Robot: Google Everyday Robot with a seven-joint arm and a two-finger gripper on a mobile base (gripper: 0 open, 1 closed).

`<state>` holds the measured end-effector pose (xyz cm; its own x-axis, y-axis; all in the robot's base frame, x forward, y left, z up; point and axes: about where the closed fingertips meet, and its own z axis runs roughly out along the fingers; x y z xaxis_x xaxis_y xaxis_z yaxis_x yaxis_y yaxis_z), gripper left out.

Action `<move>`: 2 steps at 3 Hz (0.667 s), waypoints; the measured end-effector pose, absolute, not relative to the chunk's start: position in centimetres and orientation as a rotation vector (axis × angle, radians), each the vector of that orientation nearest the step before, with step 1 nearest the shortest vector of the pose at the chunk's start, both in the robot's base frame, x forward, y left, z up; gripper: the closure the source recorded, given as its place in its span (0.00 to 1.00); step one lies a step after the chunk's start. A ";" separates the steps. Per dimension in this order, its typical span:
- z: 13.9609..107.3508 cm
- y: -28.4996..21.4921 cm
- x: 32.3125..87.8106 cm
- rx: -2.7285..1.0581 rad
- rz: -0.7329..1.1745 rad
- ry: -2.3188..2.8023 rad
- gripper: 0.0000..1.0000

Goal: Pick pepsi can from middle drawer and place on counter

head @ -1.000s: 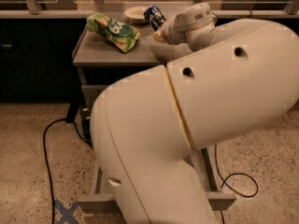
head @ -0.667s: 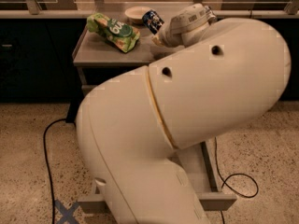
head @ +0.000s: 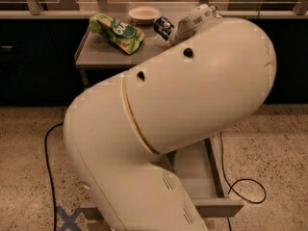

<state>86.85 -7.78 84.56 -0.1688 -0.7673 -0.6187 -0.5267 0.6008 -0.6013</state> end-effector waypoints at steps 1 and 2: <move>84.6 -7.9 86.8 -1.063 -0.303 1.827 1.00; 85.5 -9.0 86.5 -1.056 -0.259 1.814 1.00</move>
Offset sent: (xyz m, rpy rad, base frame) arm -0.0069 -0.0300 0.0204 0.1230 0.0114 0.0304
